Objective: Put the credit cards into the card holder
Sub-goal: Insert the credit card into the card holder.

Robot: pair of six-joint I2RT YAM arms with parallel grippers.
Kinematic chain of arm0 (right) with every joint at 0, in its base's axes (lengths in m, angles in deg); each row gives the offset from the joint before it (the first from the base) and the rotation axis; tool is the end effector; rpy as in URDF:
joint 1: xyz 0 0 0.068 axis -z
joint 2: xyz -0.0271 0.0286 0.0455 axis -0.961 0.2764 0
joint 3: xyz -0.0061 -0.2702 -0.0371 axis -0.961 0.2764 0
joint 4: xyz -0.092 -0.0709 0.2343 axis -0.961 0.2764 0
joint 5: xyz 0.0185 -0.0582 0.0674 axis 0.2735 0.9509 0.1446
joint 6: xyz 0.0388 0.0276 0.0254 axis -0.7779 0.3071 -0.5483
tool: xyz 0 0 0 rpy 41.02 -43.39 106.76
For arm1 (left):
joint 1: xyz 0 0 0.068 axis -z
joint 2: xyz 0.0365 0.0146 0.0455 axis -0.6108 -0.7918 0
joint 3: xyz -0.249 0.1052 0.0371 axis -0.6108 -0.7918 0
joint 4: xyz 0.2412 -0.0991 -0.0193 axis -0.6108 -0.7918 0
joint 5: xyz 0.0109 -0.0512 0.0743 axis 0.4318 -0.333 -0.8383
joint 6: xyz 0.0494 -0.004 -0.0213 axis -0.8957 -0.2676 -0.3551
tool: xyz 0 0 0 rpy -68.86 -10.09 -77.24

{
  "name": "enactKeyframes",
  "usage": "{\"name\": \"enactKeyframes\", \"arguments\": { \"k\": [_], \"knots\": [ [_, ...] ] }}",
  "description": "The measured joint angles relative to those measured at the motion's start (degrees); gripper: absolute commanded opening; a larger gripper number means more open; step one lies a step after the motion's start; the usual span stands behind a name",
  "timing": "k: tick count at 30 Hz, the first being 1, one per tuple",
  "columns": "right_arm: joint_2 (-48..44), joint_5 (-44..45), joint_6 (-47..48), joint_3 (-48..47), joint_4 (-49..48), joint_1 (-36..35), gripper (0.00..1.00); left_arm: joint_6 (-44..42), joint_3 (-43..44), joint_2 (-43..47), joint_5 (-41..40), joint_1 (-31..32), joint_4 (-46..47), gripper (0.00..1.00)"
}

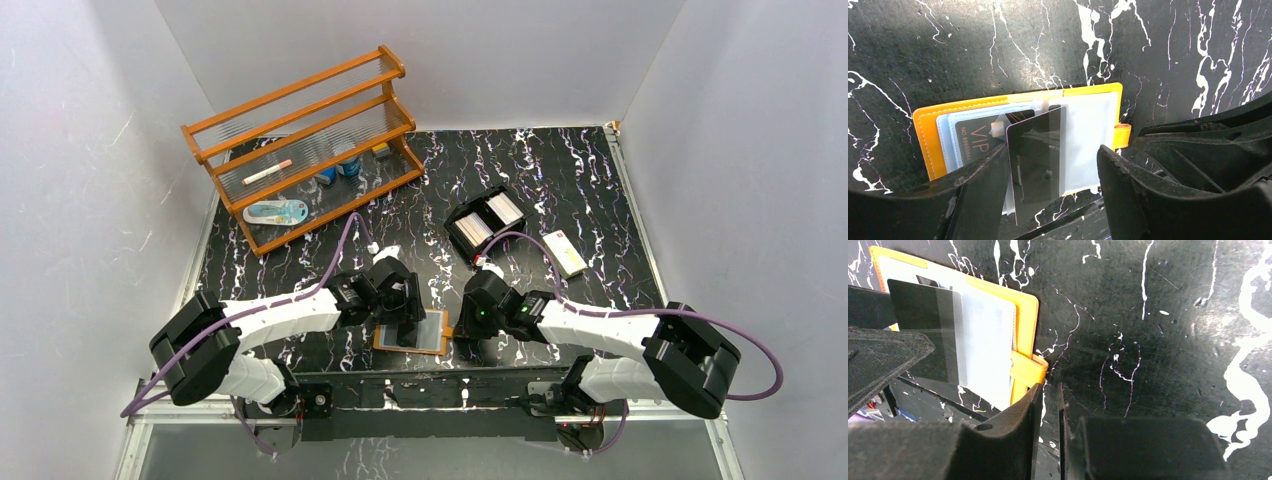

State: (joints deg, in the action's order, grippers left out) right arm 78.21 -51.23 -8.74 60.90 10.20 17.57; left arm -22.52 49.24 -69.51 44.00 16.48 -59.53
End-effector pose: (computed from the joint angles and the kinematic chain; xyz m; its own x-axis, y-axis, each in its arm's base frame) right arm 0.1262 0.1843 0.1608 -0.8988 0.1038 -0.4259 -0.1209 0.8752 0.4685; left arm 0.1594 -0.2148 0.1864 -0.8689 -0.1374 -0.4756 0.1371 0.8563 -0.4979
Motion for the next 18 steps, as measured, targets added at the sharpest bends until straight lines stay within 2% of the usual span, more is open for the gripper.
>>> {"name": "enactKeyframes", "arguments": {
  "k": [18],
  "knots": [
    [0.02, -0.66, 0.00, 0.00, -1.11, 0.00, 0.25, 0.09, -0.02, 0.00, -1.27, 0.00, -3.98, 0.61]
  ]
}}
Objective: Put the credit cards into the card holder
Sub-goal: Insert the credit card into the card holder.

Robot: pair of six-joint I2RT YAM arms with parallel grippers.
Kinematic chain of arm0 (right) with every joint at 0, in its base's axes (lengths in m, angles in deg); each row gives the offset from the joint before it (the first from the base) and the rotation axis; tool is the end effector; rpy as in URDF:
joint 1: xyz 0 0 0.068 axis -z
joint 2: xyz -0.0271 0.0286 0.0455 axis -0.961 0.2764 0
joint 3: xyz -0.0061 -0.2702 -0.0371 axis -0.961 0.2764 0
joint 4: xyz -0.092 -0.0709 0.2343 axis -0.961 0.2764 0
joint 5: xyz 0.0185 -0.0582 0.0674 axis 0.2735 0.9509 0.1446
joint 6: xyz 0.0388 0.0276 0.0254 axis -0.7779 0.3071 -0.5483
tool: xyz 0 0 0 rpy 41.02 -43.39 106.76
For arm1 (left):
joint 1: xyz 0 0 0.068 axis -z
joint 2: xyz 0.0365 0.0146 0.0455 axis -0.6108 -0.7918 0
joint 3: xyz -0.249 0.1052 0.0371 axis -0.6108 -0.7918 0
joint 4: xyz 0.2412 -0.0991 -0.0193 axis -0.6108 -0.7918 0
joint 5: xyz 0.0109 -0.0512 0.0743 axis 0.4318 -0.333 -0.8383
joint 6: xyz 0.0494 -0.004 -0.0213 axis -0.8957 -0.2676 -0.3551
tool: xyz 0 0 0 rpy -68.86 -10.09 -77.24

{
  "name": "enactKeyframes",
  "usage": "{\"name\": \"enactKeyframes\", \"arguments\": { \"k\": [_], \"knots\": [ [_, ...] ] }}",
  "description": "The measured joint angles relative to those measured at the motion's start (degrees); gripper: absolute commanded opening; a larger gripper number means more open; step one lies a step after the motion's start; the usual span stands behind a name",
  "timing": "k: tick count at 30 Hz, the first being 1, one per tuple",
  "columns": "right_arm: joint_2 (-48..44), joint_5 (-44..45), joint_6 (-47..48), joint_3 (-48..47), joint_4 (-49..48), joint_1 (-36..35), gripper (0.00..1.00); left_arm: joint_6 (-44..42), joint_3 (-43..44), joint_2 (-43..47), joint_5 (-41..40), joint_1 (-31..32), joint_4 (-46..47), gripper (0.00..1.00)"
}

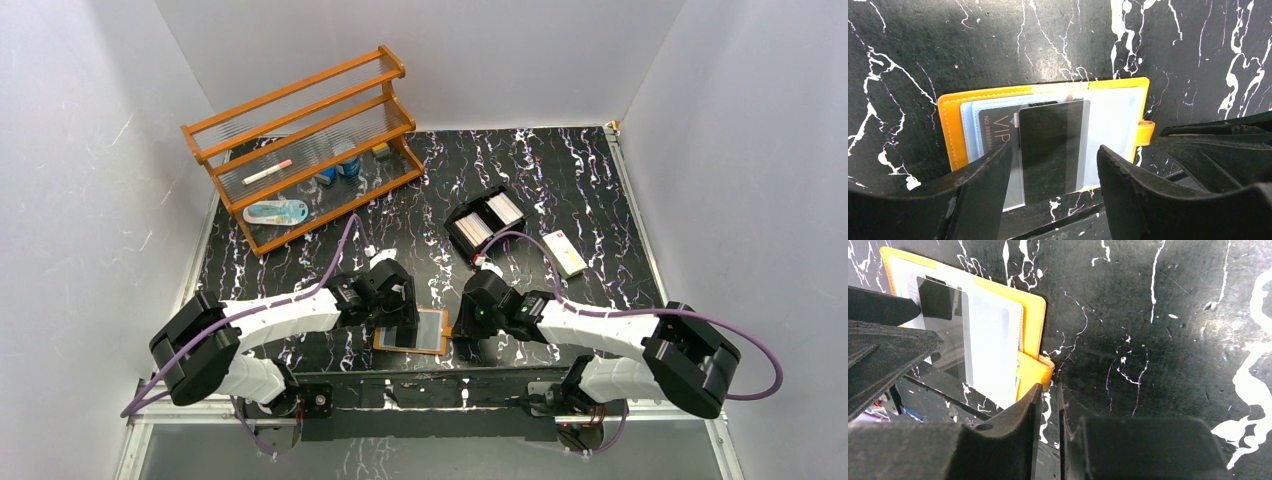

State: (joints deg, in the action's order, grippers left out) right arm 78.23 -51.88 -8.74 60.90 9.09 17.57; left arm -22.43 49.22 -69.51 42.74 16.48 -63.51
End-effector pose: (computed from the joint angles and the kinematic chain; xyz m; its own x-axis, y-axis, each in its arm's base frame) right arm 0.1268 0.1859 0.1620 -0.8982 0.1061 -0.4267 -0.1288 0.8644 0.4860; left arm 0.1566 -0.2096 0.1814 -0.8801 -0.1204 -0.4593 0.1101 0.8892 -0.4442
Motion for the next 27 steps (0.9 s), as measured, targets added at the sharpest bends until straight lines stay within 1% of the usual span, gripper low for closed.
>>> {"name": "enactKeyframes", "arguments": {
  "k": [10, 21, 27],
  "knots": [
    [2.08, -0.37, 0.02, 0.00, -1.29, 0.00, 0.25, 0.83, 0.00, 0.00, 1.79, 0.00, 1.05, 0.61],
    [2.38, -0.90, 0.00, 0.63, -3.19, 0.00, 0.25, 2.62, -0.20, -0.15, 3.69, 0.48, 4.76, 0.60],
    [2.40, -1.05, 0.00, 0.70, -3.43, 0.00, 0.25, 3.02, -0.26, -2.05, 4.26, 0.48, 6.51, 0.60]
  ]
}}
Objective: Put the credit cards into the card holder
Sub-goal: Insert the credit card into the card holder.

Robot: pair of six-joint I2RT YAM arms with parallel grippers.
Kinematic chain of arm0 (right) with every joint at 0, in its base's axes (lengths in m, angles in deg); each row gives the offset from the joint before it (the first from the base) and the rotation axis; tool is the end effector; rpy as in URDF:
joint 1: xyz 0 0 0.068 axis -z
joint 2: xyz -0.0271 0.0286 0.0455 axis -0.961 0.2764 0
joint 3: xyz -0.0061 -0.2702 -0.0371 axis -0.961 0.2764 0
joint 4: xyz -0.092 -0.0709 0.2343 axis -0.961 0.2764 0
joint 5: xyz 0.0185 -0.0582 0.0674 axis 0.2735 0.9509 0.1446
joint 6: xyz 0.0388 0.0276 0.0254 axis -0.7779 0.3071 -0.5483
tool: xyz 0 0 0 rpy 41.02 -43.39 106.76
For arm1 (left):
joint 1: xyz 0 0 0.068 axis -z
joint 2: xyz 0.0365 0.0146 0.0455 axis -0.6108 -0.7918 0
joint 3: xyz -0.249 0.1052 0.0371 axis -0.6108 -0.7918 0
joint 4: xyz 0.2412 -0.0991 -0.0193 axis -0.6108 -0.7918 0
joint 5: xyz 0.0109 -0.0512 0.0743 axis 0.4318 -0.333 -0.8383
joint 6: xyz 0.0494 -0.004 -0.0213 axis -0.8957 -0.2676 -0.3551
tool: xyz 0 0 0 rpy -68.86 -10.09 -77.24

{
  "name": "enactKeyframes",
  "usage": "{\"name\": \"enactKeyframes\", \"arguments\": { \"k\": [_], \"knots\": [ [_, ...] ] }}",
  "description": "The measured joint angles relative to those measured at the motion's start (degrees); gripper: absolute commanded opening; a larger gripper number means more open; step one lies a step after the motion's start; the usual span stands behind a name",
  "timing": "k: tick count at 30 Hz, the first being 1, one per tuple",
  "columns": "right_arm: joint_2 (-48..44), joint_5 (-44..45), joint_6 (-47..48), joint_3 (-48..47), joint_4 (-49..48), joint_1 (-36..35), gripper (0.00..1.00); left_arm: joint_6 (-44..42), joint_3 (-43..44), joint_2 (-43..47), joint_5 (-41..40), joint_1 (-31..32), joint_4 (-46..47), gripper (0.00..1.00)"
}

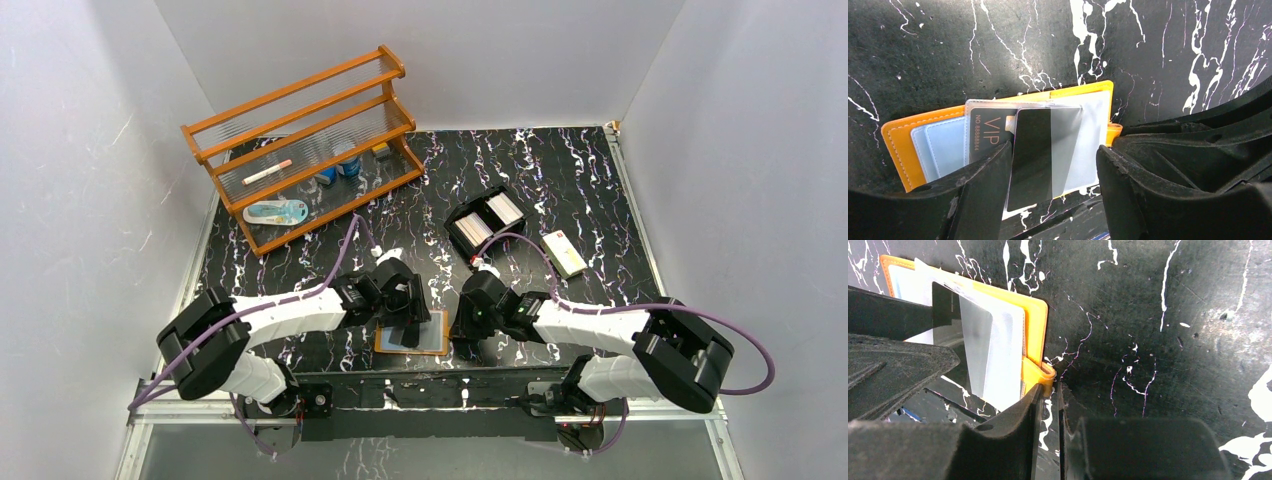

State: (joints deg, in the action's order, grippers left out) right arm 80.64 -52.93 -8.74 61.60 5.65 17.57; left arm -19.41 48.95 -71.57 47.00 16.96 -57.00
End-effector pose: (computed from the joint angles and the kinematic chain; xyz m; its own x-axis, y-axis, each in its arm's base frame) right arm 0.1287 0.1899 0.1540 -0.9030 0.1007 -0.4177 -0.1348 0.8567 0.4979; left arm 0.1591 -0.2214 0.1791 -0.8952 -0.1551 -0.4179 0.1114 0.8299 -0.5466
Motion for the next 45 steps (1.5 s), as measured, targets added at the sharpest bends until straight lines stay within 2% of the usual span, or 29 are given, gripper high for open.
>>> {"name": "enactKeyframes", "arguments": {
  "k": [11, 20, 45],
  "knots": [
    [-0.13, 0.04, -0.11, 0.04, 0.22, 0.00, 0.25, 1.55, -0.04, -0.42, 0.74, 0.44, 0.15, 0.60],
    [-2.34, -0.02, -0.28, 0.02, 3.26, 0.00, 0.25, 2.47, -0.04, 3.37, 0.94, 0.74, -3.13, 0.60],
    [-2.29, -1.73, -1.29, 0.02, 3.76, -0.44, 0.25, 4.26, -1.01, 2.60, 2.45, 2.58, -4.72, 0.60]
  ]
}}
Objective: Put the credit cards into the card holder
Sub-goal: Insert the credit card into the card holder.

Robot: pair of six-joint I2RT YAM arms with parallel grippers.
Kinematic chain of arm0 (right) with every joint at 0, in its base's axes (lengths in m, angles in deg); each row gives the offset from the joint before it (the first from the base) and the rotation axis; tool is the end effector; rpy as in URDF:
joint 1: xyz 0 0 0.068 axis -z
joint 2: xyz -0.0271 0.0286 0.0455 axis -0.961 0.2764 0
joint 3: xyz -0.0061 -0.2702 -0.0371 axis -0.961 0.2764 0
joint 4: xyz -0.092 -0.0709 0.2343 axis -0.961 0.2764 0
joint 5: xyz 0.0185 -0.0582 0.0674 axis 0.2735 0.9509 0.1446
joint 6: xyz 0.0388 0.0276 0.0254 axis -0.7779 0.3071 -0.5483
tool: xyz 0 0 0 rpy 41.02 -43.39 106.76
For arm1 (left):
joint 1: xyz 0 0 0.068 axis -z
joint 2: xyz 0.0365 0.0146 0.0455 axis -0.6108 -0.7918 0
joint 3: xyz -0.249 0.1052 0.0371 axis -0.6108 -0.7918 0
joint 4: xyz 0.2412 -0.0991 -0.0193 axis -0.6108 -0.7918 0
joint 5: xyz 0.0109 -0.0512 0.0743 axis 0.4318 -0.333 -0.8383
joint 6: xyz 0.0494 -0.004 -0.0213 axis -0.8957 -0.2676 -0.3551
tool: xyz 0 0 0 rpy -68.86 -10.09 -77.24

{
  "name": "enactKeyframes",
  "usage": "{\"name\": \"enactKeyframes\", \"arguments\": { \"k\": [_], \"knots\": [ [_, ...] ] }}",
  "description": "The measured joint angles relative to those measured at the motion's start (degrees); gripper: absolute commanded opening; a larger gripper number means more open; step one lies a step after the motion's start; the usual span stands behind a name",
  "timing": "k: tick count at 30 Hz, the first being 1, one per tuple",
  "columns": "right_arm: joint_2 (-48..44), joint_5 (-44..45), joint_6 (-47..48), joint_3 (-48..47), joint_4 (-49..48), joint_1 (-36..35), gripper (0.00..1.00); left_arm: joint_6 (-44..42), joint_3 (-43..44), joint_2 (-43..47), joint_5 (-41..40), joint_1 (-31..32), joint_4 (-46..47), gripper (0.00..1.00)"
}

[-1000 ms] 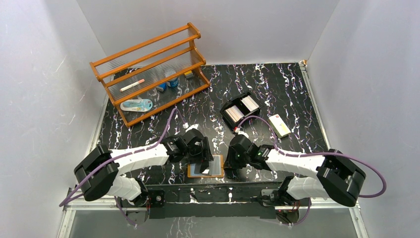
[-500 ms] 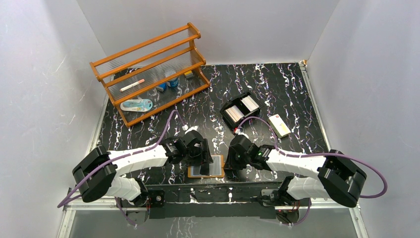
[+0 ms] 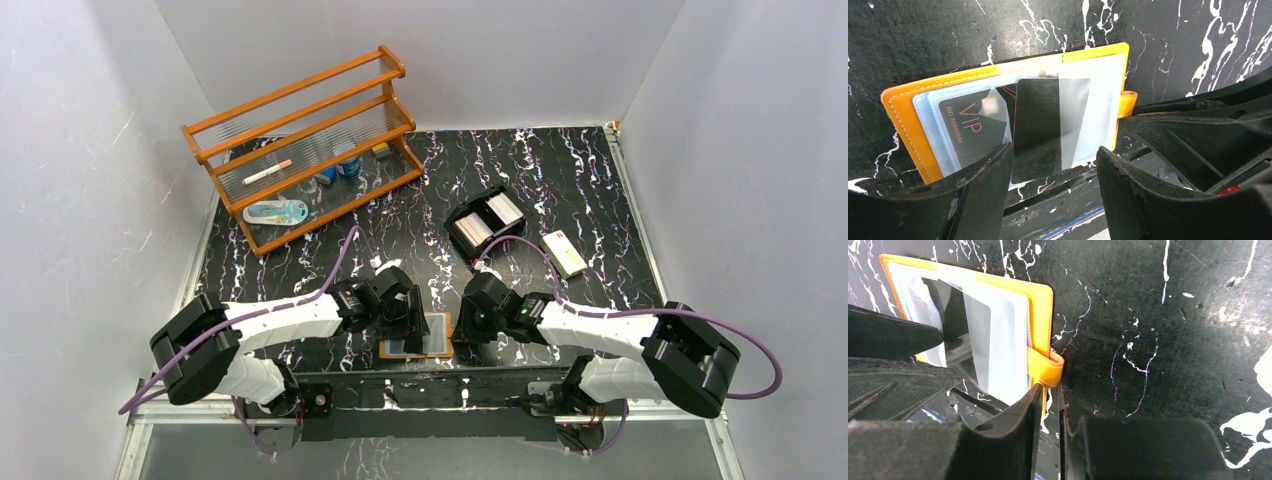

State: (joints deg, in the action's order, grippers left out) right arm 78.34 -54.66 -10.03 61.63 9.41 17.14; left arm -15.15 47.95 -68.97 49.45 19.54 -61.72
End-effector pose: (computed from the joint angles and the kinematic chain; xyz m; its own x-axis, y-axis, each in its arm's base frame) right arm 0.1224 0.1853 0.1575 -0.9218 0.0920 -0.3765 -0.1203 0.8555 0.5036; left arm 0.1406 -0.2182 0.1790 -0.9341 -0.1392 -0.3287 0.0728 0.8272 -0.5571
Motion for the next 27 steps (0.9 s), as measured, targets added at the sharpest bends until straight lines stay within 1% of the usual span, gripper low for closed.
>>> {"name": "enactKeyframes", "arguments": {
  "k": [18, 22, 27],
  "knots": [
    [1.07, 0.04, -0.22, 0.02, -0.59, -0.66, 0.26, 0.59, 0.46, -0.96, 0.20, 1.18, 0.09, 0.62],
    [0.81, 0.07, -0.20, 0.02, -0.52, -0.70, 0.26, -4.17, 2.75, -0.94, -0.85, 1.25, -2.51, 0.62],
    [-1.75, 0.04, -0.31, 0.02, 0.04, -0.70, 0.27, -12.13, 7.61, 1.38, -2.19, 1.29, -6.32, 0.51]
  ]
}}
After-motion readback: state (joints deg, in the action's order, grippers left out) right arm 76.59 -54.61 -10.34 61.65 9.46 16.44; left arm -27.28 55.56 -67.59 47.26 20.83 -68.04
